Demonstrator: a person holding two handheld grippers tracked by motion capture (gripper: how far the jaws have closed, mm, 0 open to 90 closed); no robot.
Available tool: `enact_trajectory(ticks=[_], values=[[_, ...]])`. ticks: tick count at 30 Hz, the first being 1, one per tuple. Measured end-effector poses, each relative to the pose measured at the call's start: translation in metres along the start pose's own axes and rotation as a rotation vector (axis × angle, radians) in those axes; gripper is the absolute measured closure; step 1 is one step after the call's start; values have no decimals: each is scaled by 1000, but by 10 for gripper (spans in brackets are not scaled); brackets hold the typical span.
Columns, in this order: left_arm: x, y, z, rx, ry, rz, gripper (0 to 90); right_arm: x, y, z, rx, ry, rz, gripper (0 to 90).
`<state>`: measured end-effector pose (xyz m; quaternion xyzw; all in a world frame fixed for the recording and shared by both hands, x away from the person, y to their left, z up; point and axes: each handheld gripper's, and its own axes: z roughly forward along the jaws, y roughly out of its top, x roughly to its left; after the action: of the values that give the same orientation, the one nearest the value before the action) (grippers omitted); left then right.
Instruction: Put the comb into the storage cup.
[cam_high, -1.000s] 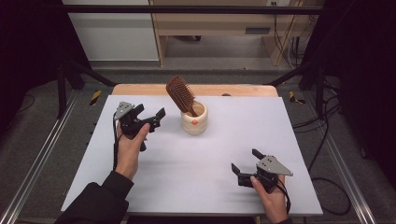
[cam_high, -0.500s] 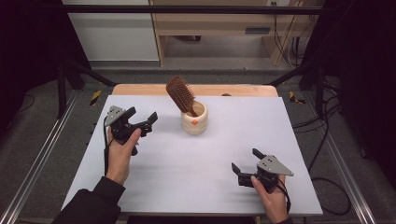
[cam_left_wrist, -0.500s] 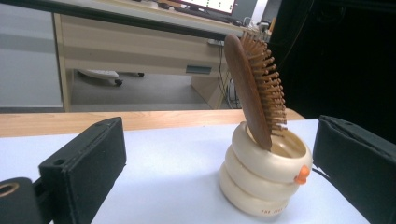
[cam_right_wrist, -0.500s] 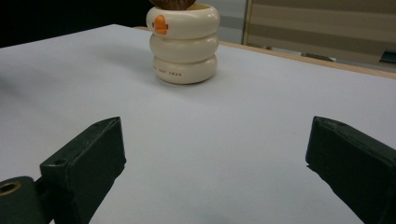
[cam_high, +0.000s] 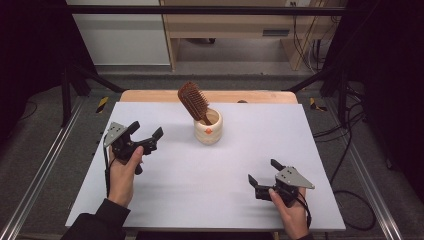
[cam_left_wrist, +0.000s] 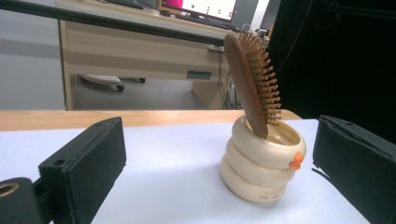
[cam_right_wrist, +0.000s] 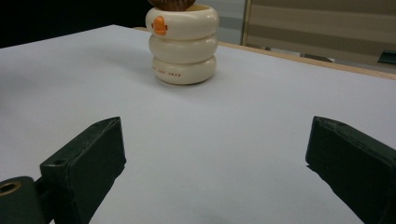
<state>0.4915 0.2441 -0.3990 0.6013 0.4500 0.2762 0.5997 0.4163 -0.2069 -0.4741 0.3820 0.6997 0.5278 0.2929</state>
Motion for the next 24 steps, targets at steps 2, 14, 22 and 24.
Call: enact_trajectory(ticks=[2, 14, 22, 24], values=[[1, -4, -5, 0, 5, 8, 24, 0, 0, 0, 0, 0, 0, 48], [2, -17, -34, -4, 21, 70, 22, 0, 0, 0, -1, -2, 2, 48], [-1, -29, -57, -28, 25, 87, 20, -1, 0, -1, -2, -3, 3, 48], [-1, -28, -62, -32, 25, 96, 20, -1, 1, -2, -4, -2, 7, 48]])
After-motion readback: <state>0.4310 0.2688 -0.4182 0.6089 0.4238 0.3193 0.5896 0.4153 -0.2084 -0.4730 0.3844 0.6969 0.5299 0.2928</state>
